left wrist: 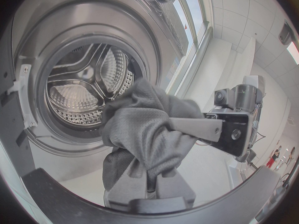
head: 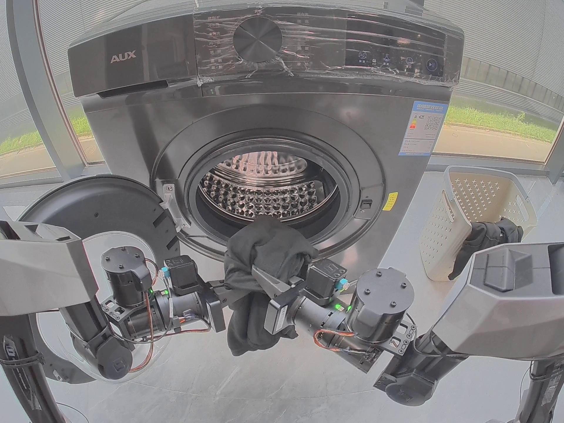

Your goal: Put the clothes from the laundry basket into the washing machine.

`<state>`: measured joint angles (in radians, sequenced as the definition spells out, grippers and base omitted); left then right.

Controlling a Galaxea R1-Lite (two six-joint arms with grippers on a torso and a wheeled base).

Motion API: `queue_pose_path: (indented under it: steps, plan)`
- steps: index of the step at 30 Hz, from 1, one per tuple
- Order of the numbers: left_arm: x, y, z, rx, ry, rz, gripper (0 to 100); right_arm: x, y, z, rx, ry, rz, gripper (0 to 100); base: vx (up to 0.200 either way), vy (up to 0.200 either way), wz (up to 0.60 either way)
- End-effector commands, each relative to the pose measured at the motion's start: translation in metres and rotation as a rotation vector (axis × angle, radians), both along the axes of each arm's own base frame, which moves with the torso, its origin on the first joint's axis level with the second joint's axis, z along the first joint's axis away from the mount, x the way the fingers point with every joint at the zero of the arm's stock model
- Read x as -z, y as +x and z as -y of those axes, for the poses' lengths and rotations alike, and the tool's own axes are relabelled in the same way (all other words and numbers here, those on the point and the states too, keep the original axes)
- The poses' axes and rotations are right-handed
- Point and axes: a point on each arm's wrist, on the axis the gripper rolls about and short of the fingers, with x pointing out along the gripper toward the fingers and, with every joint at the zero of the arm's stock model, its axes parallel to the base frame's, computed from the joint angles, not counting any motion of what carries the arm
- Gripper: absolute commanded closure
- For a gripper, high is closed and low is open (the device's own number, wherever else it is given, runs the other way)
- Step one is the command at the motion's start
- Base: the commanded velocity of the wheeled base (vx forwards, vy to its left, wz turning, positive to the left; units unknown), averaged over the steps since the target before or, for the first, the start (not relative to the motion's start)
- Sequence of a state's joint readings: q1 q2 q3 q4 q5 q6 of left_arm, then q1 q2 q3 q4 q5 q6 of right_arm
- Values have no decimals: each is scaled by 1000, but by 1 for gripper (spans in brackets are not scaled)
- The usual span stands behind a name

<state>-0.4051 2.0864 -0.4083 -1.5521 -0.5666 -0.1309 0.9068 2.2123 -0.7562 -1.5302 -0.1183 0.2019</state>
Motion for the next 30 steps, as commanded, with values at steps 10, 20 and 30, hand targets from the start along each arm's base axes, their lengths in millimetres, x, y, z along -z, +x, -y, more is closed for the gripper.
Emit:
queue_pose_path:
  steps: [10, 20, 30]
  plan:
    - [-25, 1, -3, -109, -31, 91, 100, 16, 12, 27, 94, -60, -51, 0, 0, 0, 0]
    - [-31, -1, 2, -238, -30, 119, 100, 31, -6, 84, 180, -166, -179, 0, 0, 0, 0]
    - [-39, -12, 17, -341, -37, 138, 100, 24, -8, 132, 307, -166, -234, 0, 0, 0, 0]
